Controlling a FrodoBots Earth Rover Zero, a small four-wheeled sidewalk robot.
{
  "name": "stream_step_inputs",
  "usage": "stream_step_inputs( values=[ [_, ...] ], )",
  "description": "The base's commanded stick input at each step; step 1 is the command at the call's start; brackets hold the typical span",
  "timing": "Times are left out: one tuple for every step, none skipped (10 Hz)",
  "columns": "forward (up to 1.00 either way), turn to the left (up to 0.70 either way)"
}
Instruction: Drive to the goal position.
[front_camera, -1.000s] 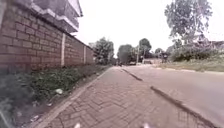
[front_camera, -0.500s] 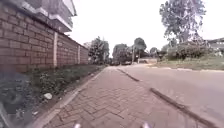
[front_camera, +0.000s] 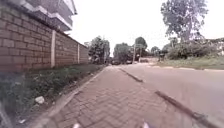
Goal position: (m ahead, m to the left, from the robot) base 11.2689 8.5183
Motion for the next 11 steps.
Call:
stream_step_inputs(
  values=[
    [0.50, 0.00],
    [0.50, 0.00],
    [0.50, 0.00],
    [0.50, 0.00],
    [0.50, 0.00],
    [0.50, 0.00],
    [0.50, 0.00],
    [0.50, 0.00],
    [0.50, 0.00],
    [0.50, 0.00],
    [0.50, 0.00]
  ],
)
